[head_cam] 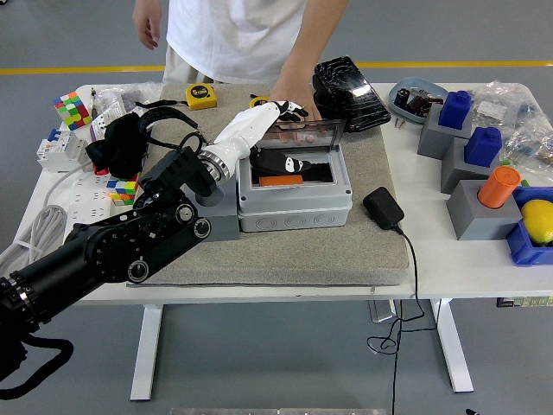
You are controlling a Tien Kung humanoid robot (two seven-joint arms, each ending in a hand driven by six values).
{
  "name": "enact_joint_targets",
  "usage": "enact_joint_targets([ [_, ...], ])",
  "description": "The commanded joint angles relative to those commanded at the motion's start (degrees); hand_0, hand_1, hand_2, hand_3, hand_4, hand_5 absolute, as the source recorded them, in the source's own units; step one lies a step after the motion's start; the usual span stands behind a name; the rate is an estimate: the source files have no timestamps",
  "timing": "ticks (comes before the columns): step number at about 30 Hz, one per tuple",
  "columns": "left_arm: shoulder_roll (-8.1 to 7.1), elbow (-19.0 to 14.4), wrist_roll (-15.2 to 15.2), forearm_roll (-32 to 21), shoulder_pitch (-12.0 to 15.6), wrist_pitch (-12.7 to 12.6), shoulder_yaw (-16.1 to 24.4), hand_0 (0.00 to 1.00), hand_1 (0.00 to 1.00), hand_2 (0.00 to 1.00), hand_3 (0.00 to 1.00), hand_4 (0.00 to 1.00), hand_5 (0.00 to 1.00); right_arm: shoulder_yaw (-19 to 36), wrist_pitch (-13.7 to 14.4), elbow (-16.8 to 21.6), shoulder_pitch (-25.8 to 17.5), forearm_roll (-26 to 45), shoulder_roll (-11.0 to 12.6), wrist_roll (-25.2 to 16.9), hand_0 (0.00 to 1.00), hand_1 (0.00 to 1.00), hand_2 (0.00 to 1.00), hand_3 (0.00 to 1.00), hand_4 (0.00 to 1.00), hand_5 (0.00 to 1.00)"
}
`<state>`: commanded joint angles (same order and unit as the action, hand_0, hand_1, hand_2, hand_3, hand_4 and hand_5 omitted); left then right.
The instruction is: Fetch the battery,place it into the box,close the lid of the box
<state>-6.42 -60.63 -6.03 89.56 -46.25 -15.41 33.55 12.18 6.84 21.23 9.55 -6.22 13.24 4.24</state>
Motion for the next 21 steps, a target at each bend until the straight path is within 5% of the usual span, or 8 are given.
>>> enact_joint_targets([
  [9, -3.62, -10.4, -3.1, 0.2, 3.2, 1.2, -1.2, 0.727, 0.731, 0.694, 0.703, 0.952, 0.229, 0.3, 0.0, 0.0, -0.3, -0.2, 0.0, 0.0, 0.627, 0.682, 0.708, 0.752, 0.998, 0.637],
  [21, -5.46, -12.5, -4.3, -0.3, 5.0, 1.9, -3.3, 0.720, 0.730, 0.688, 0.703, 0.961, 0.266, 1.2, 0.0, 0.0, -0.5, -0.1, 0.0, -0.1, 0.628, 0.682, 0.707, 0.749, 0.998, 0.636],
])
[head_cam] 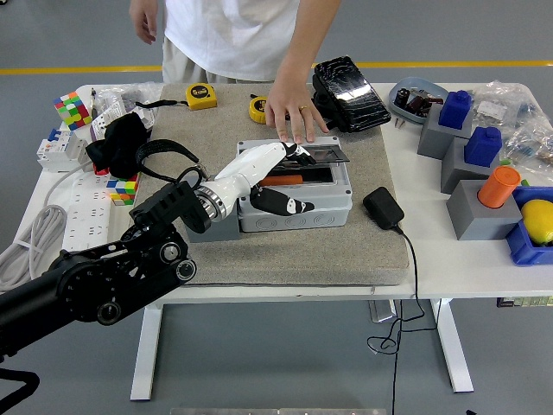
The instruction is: Fetch the battery,place it into the box,close the lid of the box
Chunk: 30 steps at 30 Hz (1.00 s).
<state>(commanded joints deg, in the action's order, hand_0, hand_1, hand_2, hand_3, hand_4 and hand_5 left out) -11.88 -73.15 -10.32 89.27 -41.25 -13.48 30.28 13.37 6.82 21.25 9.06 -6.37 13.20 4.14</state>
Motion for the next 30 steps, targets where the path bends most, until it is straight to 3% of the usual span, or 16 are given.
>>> enact_joint_targets([
  [6, -0.53, -1.5, -0.1, -0.7, 0.1, 0.2, 0.8, 0.717, 0.728, 0.687, 0.702, 0.961, 0.272, 0.1, 0.0, 0.0, 0.0, -0.1, 0.0, 0.0, 0.628, 0.682, 0.707, 0.749, 0.998, 0.636],
  [13, -0.78, 0.0, -0.1, -1.7, 0.5, 0.4, -1.3, 0.717, 0.726, 0.688, 0.695, 0.960, 0.274, 0.2, 0.1, 0.0, -0.1, -0.2, -0.1, 0.0, 0.628, 0.683, 0.707, 0.748, 0.998, 0.635],
  [17, -1.28, -1.4, -0.2, -1.8, 0.9, 0.6, -1.1, 0.717, 0.726, 0.687, 0.700, 0.959, 0.280, 0.3, 0.1, 0.0, -0.1, -0.2, -0.1, 0.0, 0.628, 0.681, 0.706, 0.746, 0.998, 0.635],
  [24, -2.40, -7.3, 0.8, -2.5, 2.6, 0.4, 5.1, 0.715, 0.722, 0.686, 0.697, 0.958, 0.282, 0.4, 0.1, 0.0, 0.0, -0.3, -0.2, -0.1, 0.631, 0.682, 0.707, 0.746, 0.998, 0.635],
  [30, -2.60, -9.6, 3.6, -4.9, 7.1, -0.6, 13.3, 0.702, 0.722, 0.686, 0.698, 0.957, 0.282, 0.1, 0.0, -0.3, 0.0, 0.5, -0.3, -0.1, 0.628, 0.682, 0.706, 0.744, 0.998, 0.635],
])
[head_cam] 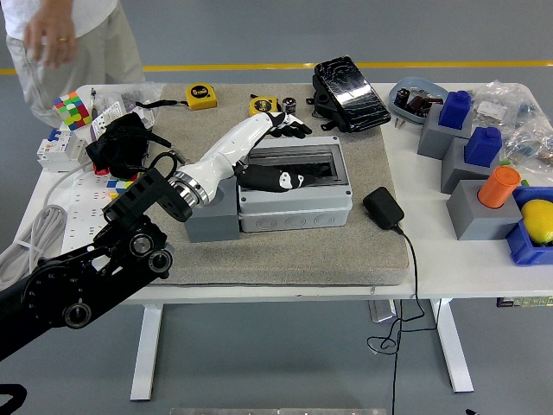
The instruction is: Fetch the battery,place it into the box,close the lid of the box
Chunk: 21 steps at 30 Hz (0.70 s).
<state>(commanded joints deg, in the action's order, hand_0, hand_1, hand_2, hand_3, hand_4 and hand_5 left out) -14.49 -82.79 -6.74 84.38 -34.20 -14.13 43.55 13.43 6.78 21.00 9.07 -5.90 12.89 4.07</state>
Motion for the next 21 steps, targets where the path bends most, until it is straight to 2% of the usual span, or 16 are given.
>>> enact_joint_targets([
  [2, 0.04, -0.1, 0.7, -1.7, 1.4, 0.1, 2.2, 0.702, 0.722, 0.686, 0.698, 0.957, 0.282, -0.2, -0.1, -0.1, 0.0, 0.2, 0.0, 0.0, 0.628, 0.682, 0.706, 0.744, 0.998, 0.635],
  [4, 0.35, 0.3, 0.9, -5.9, 4.1, 1.5, 5.8, 0.702, 0.722, 0.686, 0.698, 0.957, 0.282, -0.6, -0.2, -0.3, 0.1, 0.7, 0.0, 0.1, 0.628, 0.682, 0.706, 0.744, 0.998, 0.635],
  [5, 0.49, 0.4, 0.9, -7.8, 5.1, 1.8, 7.3, 0.627, 0.709, 0.679, 0.694, 0.956, 0.282, -0.8, -0.2, -0.4, 0.1, 0.9, 0.0, 0.2, 0.628, 0.682, 0.706, 0.744, 0.998, 0.635],
  [8, 0.97, 0.4, 1.8, -11.3, 7.9, 1.8, 10.8, 0.627, 0.709, 0.679, 0.694, 0.956, 0.282, -1.2, -0.3, -0.7, 0.1, 1.3, 0.1, 0.2, 0.628, 0.682, 0.706, 0.744, 0.998, 0.635],
  [9, 1.26, 0.0, 3.0, -13.1, 9.3, 1.4, 12.7, 0.627, 0.709, 0.679, 0.694, 0.956, 0.282, -1.5, -0.4, -0.9, 0.1, 1.7, 0.1, 0.3, 0.628, 0.682, 0.706, 0.744, 0.998, 0.635],
  [10, 1.37, -0.1, 3.7, -14.1, 9.9, 1.2, 13.6, 0.550, 0.657, 0.629, 0.663, 0.951, 0.275, -1.7, -0.4, -1.0, 0.1, 1.9, 0.2, 0.3, 0.628, 0.682, 0.707, 0.746, 0.998, 0.635],
  [13, 1.54, -0.4, 6.0, -16.8, 11.3, 0.1, 15.9, 0.550, 0.657, 0.629, 0.663, 0.951, 0.275, -1.9, -0.5, -1.2, 0.2, 2.2, 0.2, 0.4, 0.628, 0.682, 0.707, 0.746, 0.998, 0.635],
  [16, 1.09, -0.6, 9.3, -20.5, 12.8, -1.7, 18.7, 0.550, 0.657, 0.629, 0.663, 0.951, 0.275, -1.7, -0.5, -1.2, 0.3, 2.1, 0.4, 0.5, 0.628, 0.682, 0.707, 0.746, 0.998, 0.635],
  [17, 0.99, -0.6, 9.7, -21.0, 13.0, -1.9, 19.2, 0.479, 0.611, 0.573, 0.629, 0.947, 0.273, -1.6, -0.5, -1.2, 0.3, 2.1, 0.4, 0.5, 0.629, 0.683, 0.707, 0.746, 0.998, 0.635],
  [21, 0.69, -0.7, 8.9, -22.7, 14.8, -1.8, 23.3, 0.479, 0.611, 0.573, 0.629, 0.947, 0.273, -1.5, -0.6, -1.2, 0.4, 2.0, 0.4, 0.6, 0.629, 0.683, 0.707, 0.746, 0.998, 0.635],
])
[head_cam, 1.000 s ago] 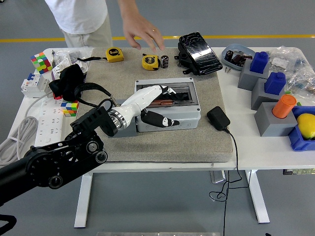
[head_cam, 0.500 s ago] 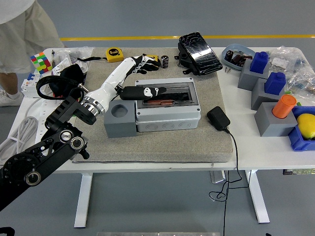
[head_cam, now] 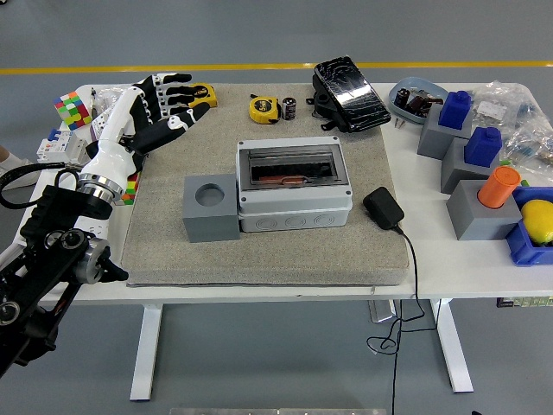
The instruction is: Fetch the battery,place it into the box,close the lid of the box
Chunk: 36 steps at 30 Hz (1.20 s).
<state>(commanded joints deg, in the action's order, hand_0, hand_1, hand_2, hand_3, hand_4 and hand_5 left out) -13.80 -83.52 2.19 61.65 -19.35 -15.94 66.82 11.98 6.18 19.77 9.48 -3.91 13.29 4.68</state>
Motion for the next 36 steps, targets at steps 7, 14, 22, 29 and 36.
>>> enact_joint_targets([
  [7, -0.05, -0.4, -1.9, -0.8, 2.2, 0.9, 5.1, 0.459, 0.602, 0.571, 0.627, 0.949, 0.277, 0.2, -0.1, 0.0, 0.0, -0.1, 0.0, 0.4, 0.628, 0.683, 0.707, 0.748, 0.998, 0.635],
  [14, -0.94, -0.6, -1.7, -1.6, 2.1, 1.1, 6.4, 0.442, 0.584, 0.566, 0.616, 0.946, 0.278, -1.1, -0.3, 0.4, 1.6, -0.6, 0.2, 0.7, 0.632, 0.684, 0.708, 0.749, 0.998, 0.639],
  [22, -0.54, -0.6, -2.3, -1.4, 3.6, 1.4, 6.9, 0.442, 0.582, 0.566, 0.614, 0.940, 0.269, -0.9, -0.2, 0.0, 0.9, 0.0, 0.4, 0.8, 0.632, 0.685, 0.708, 0.753, 0.998, 0.639],
  [29, -0.82, -0.7, -2.4, -1.2, 3.9, 1.5, 7.5, 0.443, 0.576, 0.565, 0.614, 0.918, 0.241, -0.6, -0.4, 0.0, 0.7, -0.1, 0.1, 0.8, 0.632, 0.686, 0.708, 0.754, 0.998, 0.642],
  [36, -0.94, -0.8, -2.5, -1.2, 4.0, 1.6, 8.0, 0.441, 0.571, 0.564, 0.613, 0.916, 0.240, -0.6, -0.4, 0.1, 1.0, -0.2, 0.3, 0.9, 0.631, 0.685, 0.709, 0.754, 0.998, 0.644],
])
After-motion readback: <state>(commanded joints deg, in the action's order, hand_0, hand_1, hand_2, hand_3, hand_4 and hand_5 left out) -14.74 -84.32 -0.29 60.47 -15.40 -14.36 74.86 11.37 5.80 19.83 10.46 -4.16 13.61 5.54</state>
